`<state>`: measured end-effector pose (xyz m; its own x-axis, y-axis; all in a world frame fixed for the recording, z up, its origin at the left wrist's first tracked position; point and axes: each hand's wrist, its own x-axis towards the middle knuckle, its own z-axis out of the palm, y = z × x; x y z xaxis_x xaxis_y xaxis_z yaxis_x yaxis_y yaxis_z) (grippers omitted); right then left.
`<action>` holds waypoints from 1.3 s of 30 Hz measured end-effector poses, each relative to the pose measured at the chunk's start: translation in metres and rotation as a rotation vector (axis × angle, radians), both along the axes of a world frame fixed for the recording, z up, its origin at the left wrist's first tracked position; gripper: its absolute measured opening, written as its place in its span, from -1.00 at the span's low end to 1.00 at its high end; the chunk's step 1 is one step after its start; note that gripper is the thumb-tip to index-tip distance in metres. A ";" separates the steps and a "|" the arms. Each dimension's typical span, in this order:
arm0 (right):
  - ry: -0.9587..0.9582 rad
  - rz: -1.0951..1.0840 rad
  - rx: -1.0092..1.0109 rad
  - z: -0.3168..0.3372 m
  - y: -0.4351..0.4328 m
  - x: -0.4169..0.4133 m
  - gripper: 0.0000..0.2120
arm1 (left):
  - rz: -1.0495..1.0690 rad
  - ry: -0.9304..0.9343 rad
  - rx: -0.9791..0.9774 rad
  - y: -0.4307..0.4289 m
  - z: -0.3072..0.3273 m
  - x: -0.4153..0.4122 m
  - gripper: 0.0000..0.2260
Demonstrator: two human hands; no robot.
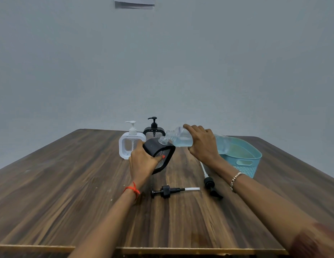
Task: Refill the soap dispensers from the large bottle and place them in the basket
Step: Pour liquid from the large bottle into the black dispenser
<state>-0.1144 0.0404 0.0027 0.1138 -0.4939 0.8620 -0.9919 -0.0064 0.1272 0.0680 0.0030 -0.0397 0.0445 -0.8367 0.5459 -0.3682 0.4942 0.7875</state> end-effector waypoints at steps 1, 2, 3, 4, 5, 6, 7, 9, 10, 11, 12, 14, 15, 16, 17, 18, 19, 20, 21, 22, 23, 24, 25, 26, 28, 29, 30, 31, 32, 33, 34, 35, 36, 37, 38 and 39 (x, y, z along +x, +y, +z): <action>0.001 0.000 0.001 0.000 0.000 0.000 -0.36 | -0.001 0.003 0.000 0.000 0.000 0.000 -0.47; 0.005 -0.002 0.000 0.000 0.000 0.000 -0.36 | -0.003 0.004 -0.001 0.000 -0.001 0.000 -0.47; 0.009 -0.003 -0.002 0.000 0.000 0.000 -0.36 | -0.004 0.004 -0.002 0.001 -0.001 0.000 -0.47; 0.011 -0.003 -0.004 0.000 0.000 0.000 -0.35 | -0.005 0.003 -0.001 0.001 -0.001 0.000 -0.47; 0.012 -0.003 -0.004 0.000 0.000 0.000 -0.35 | -0.005 0.004 0.001 0.001 -0.001 0.000 -0.47; 0.013 -0.003 -0.004 0.000 0.000 0.000 -0.34 | -0.004 0.005 0.003 0.002 -0.001 0.000 -0.47; 0.016 -0.004 -0.006 0.000 0.000 0.001 -0.34 | -0.003 0.006 0.005 0.002 -0.001 0.001 -0.47; 0.020 -0.005 -0.007 0.000 0.000 0.001 -0.34 | 0.000 0.007 0.007 0.003 -0.001 0.001 -0.47; 0.019 -0.005 -0.006 0.000 0.000 0.001 -0.34 | 0.003 0.006 0.008 0.003 -0.001 0.001 -0.47; 0.017 -0.006 -0.004 0.000 0.001 0.001 -0.34 | 0.005 0.004 0.008 0.003 -0.001 0.001 -0.47; 0.016 -0.006 -0.002 0.000 0.001 0.001 -0.34 | 0.005 0.002 0.006 0.003 -0.001 0.001 -0.47; 0.015 -0.006 0.000 -0.001 0.000 0.002 -0.34 | 0.004 0.001 0.004 0.004 -0.001 0.002 -0.48; 0.014 -0.006 0.001 -0.001 0.000 0.002 -0.34 | 0.003 0.002 0.004 0.005 -0.001 0.002 -0.49; 0.013 -0.007 0.002 -0.001 0.001 0.002 -0.34 | 0.003 0.003 0.003 0.006 -0.001 0.002 -0.49; 0.014 -0.007 0.001 -0.001 0.001 0.002 -0.34 | 0.001 0.004 0.002 0.006 0.000 0.003 -0.50; 0.015 -0.006 -0.001 -0.002 0.001 0.002 -0.34 | 0.000 0.003 0.001 0.007 0.000 0.003 -0.50; 0.017 -0.006 -0.001 -0.002 0.001 0.002 -0.34 | 0.000 0.004 0.002 0.008 0.000 0.003 -0.51; 0.018 -0.006 0.000 -0.002 0.001 0.003 -0.34 | 0.000 0.005 0.002 0.009 0.000 0.003 -0.51; 0.020 -0.006 0.000 -0.002 0.001 0.003 -0.34 | 0.000 0.008 0.002 0.009 0.000 0.003 -0.51; 0.022 -0.007 0.001 -0.001 0.001 0.003 -0.34 | -0.002 0.012 0.002 0.010 0.000 0.004 -0.50; 0.025 -0.008 0.001 -0.001 0.001 0.003 -0.34 | -0.003 0.016 0.004 0.010 0.000 0.004 -0.50; 0.026 -0.008 0.003 -0.001 0.001 0.003 -0.35 | -0.003 0.018 0.008 0.011 0.000 0.004 -0.50; 0.026 -0.007 0.005 -0.001 0.001 0.003 -0.35 | -0.002 0.018 0.010 0.011 0.000 0.004 -0.50; 0.024 -0.006 0.006 -0.001 0.001 0.004 -0.35 | 0.000 0.015 0.010 0.011 0.000 0.004 -0.50; 0.023 -0.007 0.005 -0.001 0.002 0.004 -0.35 | 0.000 0.011 0.008 0.012 0.000 0.005 -0.49; 0.025 -0.007 0.003 -0.001 0.002 0.004 -0.35 | 0.001 0.011 0.011 0.012 0.001 0.005 -0.48; 0.027 -0.008 0.002 -0.001 0.002 0.004 -0.35 | 0.000 0.013 0.012 0.012 0.001 0.005 -0.48; 0.028 -0.008 0.000 -0.001 0.002 0.005 -0.35 | -0.001 0.014 0.013 0.013 0.001 0.005 -0.48; 0.029 -0.008 0.000 -0.001 0.002 0.005 -0.35 | -0.002 0.014 0.010 0.013 0.001 0.006 -0.48; 0.031 -0.008 -0.001 0.000 0.003 0.005 -0.35 | -0.004 0.016 0.008 0.014 0.001 0.006 -0.47; 0.032 -0.007 -0.001 0.000 0.003 0.005 -0.35 | -0.005 0.017 0.006 0.015 0.001 0.006 -0.47; 0.034 -0.007 0.000 0.000 0.003 0.006 -0.34 | -0.006 0.020 0.004 0.016 0.002 0.007 -0.47; 0.034 -0.006 0.000 0.000 0.003 0.006 -0.34 | -0.007 0.021 0.006 0.017 0.002 0.007 -0.47; 0.034 -0.006 -0.001 0.000 0.003 0.006 -0.35 | -0.007 0.023 0.008 0.017 0.003 0.007 -0.47; 0.034 -0.005 -0.003 0.001 0.003 0.006 -0.35 | -0.006 0.023 0.012 0.018 0.003 0.007 -0.47; 0.036 -0.006 -0.006 0.001 0.003 0.006 -0.35 | -0.005 0.023 0.017 0.018 0.003 0.007 -0.47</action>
